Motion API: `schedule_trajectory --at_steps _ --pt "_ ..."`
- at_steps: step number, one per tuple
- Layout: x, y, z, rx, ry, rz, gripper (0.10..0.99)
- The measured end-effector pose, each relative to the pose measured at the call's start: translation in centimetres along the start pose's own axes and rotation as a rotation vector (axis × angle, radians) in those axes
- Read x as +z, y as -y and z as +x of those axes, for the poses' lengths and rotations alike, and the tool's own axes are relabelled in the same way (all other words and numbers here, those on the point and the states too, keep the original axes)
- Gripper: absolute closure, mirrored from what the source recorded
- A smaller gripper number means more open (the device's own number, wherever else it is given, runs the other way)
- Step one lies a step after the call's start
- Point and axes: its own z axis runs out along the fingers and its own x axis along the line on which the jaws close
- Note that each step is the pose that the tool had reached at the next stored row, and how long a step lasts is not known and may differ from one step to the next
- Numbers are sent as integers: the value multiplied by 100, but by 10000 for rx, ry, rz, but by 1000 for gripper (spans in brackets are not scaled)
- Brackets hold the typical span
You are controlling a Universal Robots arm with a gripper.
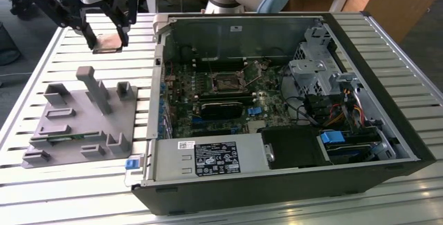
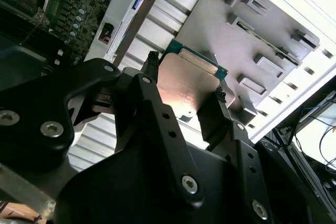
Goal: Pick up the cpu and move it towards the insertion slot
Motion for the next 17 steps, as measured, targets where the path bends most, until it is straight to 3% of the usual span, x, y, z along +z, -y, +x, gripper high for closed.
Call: schedule_trajectory --at_steps 17 --pt "2 3 -123 0 0 0 541"
